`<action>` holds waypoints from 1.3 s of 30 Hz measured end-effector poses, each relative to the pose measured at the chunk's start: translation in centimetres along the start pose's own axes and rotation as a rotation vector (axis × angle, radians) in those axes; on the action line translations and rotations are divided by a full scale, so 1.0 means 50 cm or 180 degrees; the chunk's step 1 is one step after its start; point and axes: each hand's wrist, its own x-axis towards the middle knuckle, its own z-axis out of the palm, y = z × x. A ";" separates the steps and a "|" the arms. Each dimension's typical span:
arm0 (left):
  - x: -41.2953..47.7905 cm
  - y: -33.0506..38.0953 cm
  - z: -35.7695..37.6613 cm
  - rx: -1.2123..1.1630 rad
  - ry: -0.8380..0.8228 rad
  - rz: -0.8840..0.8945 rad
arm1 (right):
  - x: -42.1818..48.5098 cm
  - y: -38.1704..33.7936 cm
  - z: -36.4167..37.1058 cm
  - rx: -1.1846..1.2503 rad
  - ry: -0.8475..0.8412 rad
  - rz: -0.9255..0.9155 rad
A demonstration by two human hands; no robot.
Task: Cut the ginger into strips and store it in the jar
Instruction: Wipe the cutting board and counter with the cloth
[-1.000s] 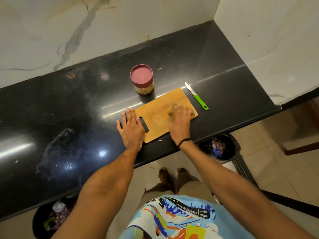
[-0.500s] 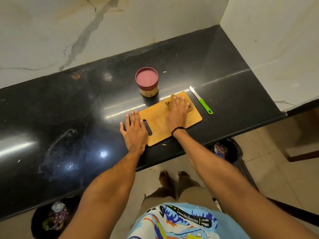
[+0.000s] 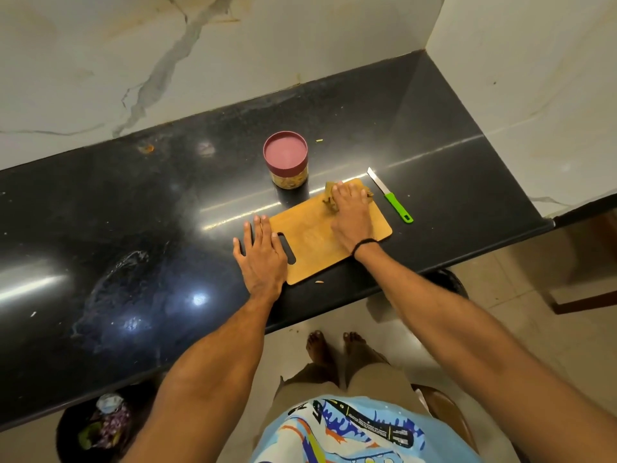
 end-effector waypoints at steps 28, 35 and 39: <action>0.006 -0.011 0.010 -0.0012 -0.0009 0.0046 | -0.144 0.073 -0.021 0.0116 -0.0065 -0.0691; 0.001 -0.003 0.013 0.0051 -0.0004 -0.0022 | -0.186 -0.072 0.030 0.0099 -0.0118 0.0185; 0.002 -0.009 0.010 0.0064 -0.0073 0.0049 | -0.247 -0.182 0.007 0.1404 -0.0485 -0.0210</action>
